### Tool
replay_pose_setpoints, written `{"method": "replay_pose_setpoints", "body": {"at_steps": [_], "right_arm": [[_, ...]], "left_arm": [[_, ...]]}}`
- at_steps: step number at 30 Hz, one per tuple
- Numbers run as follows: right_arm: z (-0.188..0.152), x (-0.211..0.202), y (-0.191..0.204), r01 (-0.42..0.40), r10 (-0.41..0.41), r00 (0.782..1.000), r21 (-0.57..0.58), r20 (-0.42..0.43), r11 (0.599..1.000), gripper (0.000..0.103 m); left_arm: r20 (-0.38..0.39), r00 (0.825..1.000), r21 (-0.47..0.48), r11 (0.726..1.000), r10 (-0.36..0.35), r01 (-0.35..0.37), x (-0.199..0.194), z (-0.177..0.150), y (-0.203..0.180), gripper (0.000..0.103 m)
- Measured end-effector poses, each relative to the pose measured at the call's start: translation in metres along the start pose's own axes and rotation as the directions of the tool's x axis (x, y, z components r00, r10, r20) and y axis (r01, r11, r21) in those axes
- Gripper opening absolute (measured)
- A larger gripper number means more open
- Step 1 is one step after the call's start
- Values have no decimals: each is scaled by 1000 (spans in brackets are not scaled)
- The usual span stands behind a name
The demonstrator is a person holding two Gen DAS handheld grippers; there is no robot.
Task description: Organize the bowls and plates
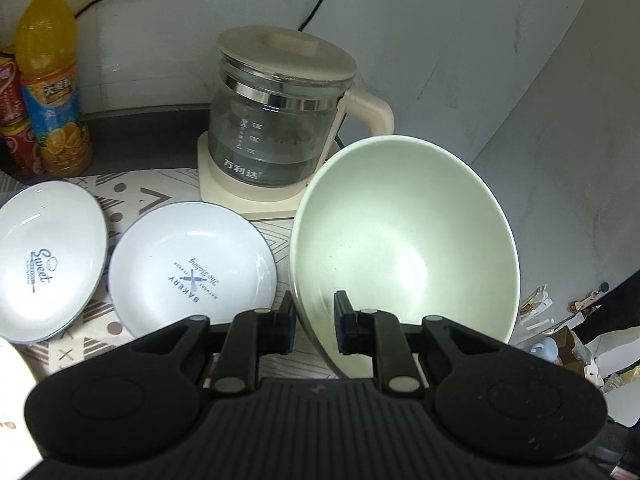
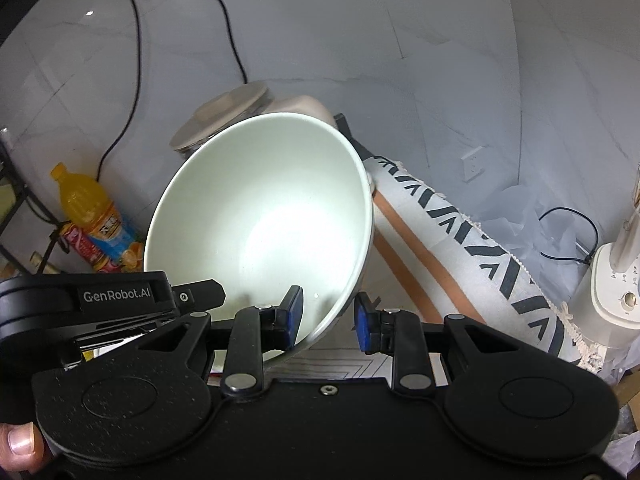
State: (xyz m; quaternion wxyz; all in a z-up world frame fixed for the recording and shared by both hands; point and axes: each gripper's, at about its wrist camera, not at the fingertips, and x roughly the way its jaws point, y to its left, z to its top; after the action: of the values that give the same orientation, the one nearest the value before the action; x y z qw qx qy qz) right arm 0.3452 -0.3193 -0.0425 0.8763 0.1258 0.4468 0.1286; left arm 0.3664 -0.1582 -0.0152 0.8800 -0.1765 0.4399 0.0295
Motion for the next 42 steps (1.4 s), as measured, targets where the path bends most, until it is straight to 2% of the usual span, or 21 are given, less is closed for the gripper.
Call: {"method": "replay_pose_setpoints", "body": {"at_steps": [15,30,42], "right_arm": [[-28,-19,19,-70,70,997,-34,-14,997,27],[-55,-25,39,-116,107,989,-87,-97,989,28],[-79,-30,48,-121,95,982,-154,-164,981,29]], "left_arm": [[37,999,-41,999,38,-36,-39,-25,23,17],[-16,997,-99,992,78,-79,-60,-57,54,17],[-56,992,-114,986,116,-121,-71,-80,61,19]]}}
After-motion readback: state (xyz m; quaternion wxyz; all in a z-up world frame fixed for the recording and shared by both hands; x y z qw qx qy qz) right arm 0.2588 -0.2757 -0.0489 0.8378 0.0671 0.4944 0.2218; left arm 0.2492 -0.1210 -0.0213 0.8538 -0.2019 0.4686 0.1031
